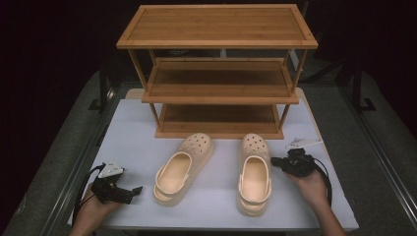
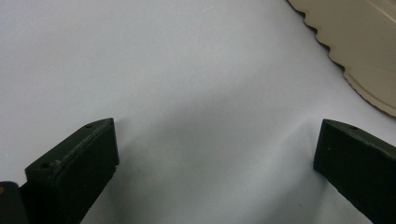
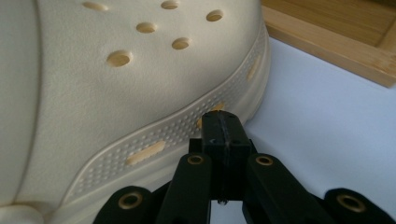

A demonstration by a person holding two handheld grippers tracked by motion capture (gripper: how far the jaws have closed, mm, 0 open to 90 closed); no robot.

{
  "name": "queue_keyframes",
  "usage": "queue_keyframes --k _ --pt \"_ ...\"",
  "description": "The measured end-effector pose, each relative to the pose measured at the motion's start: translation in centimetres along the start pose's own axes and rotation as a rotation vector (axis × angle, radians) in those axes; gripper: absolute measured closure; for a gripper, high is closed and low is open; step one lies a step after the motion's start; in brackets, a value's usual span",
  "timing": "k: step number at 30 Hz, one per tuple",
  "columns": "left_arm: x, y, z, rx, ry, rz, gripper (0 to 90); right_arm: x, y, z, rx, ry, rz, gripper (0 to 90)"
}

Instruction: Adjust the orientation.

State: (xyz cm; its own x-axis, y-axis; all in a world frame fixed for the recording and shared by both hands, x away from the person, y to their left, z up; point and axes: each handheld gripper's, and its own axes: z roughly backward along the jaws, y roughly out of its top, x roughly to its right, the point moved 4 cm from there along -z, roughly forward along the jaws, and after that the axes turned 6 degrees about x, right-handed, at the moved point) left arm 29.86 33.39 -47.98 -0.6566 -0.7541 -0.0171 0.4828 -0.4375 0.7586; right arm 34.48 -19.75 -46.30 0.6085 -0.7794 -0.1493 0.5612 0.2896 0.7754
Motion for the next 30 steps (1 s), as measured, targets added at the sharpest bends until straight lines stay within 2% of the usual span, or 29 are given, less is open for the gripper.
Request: queue_keyframes --k 14,30 --pt "0.0 0.0 0.0 0.002 0.001 0.002 0.0 -0.8 1.7 -2.6 -0.001 0.043 0.004 89.8" --pt "0.0 0.0 0.0 0.001 0.0 0.0 0.0 -2.2 3.9 -5.3 -0.003 0.075 0.04 89.8"
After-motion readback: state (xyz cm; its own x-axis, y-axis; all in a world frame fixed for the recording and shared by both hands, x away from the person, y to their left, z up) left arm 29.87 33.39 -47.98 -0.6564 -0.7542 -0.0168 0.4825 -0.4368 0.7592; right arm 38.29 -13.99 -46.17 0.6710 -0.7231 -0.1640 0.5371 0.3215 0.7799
